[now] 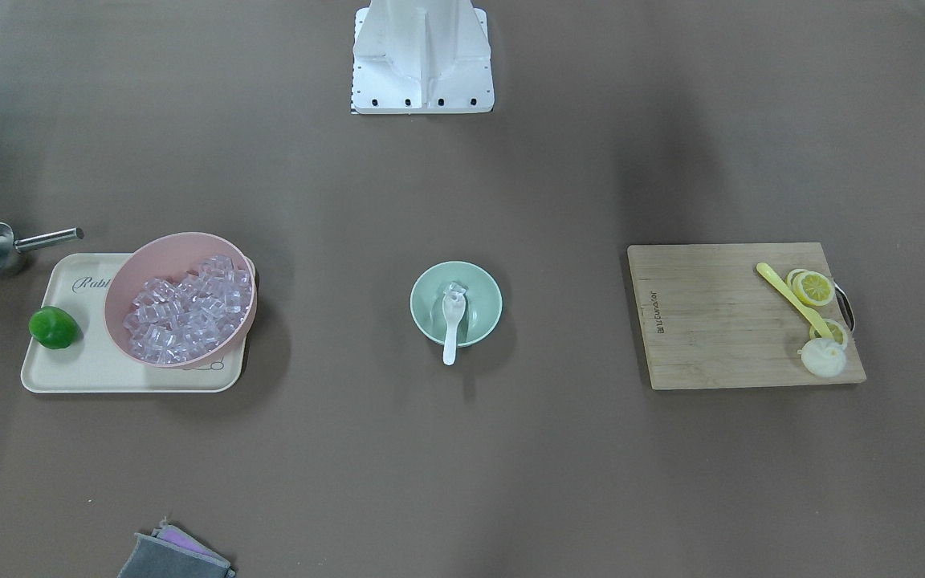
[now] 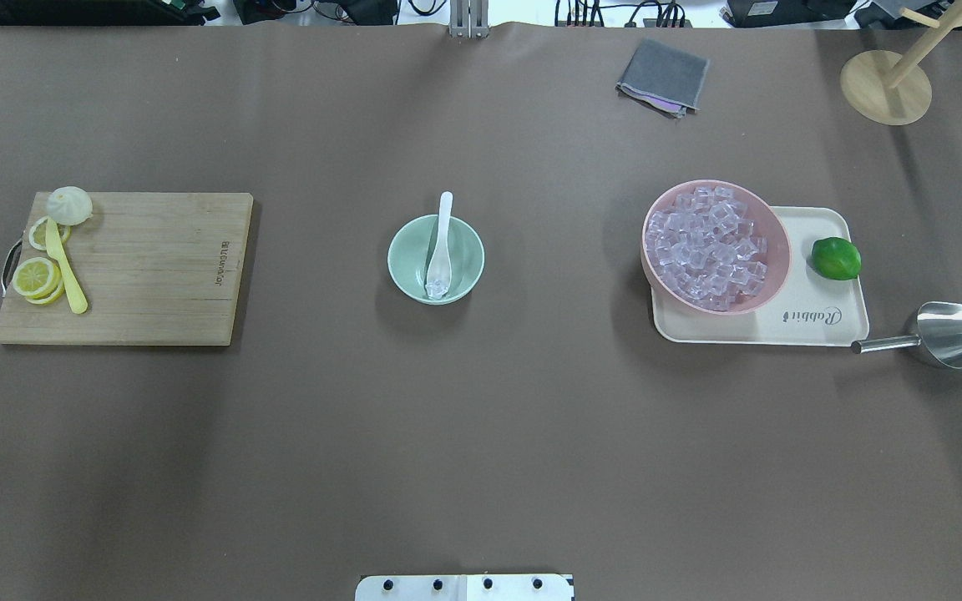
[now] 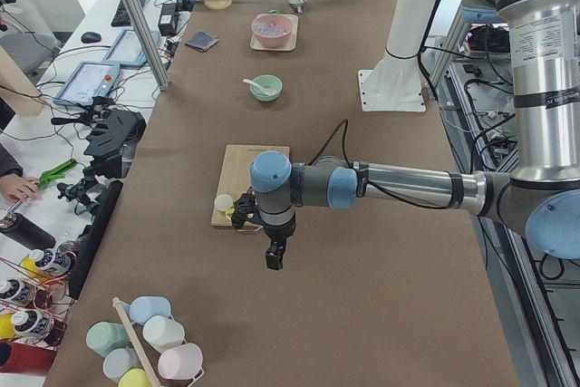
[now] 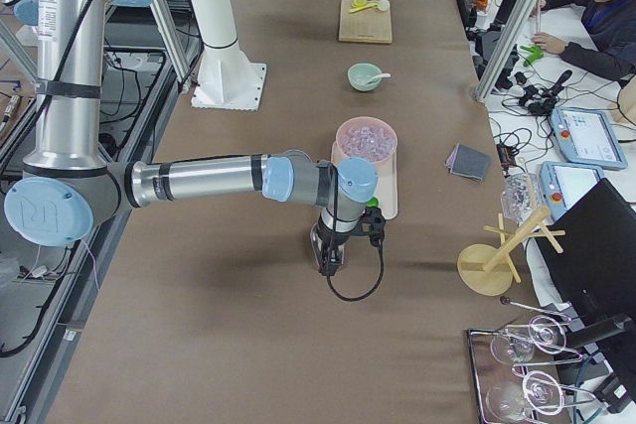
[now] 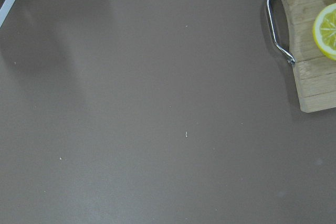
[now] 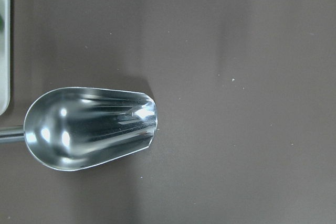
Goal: Put spoon and ice into bowl
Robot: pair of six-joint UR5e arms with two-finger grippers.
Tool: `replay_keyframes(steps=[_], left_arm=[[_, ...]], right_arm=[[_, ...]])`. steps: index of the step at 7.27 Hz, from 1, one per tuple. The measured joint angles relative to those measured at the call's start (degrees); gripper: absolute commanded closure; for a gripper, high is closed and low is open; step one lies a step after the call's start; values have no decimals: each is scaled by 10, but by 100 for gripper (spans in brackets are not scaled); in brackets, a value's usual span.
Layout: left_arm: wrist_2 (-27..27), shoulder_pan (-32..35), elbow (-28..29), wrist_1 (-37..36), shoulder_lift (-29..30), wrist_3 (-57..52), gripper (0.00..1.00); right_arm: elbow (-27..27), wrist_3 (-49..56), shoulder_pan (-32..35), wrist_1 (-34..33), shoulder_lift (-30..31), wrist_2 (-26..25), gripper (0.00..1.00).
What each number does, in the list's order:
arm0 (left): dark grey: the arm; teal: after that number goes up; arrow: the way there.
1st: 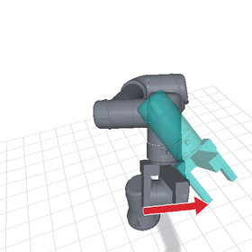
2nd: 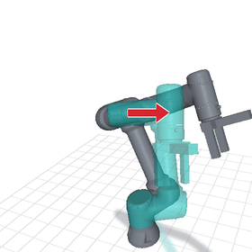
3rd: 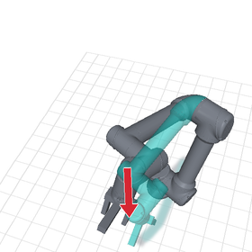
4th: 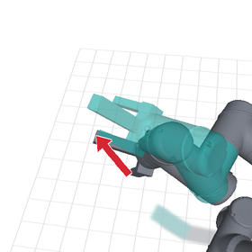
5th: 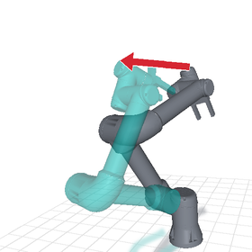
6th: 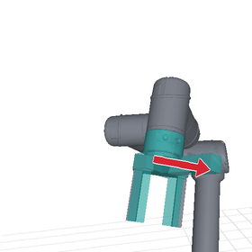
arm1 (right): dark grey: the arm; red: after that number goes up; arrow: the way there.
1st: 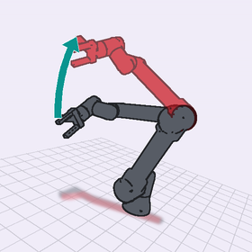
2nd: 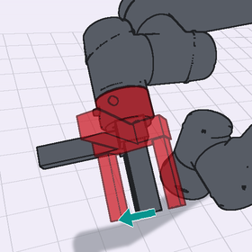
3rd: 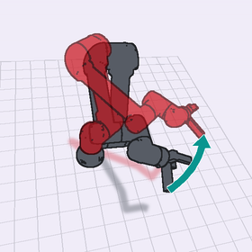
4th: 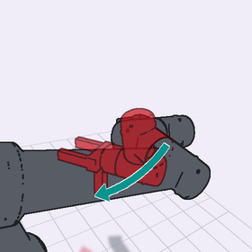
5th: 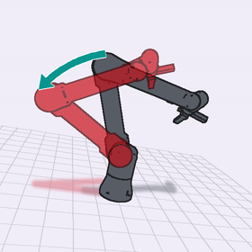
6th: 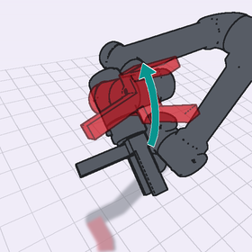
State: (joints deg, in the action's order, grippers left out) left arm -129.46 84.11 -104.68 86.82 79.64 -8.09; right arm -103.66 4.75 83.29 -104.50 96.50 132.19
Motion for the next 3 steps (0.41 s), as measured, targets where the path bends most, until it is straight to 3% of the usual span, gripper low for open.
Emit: replay_keyframes(steps=[3], left_arm=[[-1, 0, -1, -1, -3, 0, 0]], right_arm=[[-1, 0, -1, 0, 0, 0, 0]])
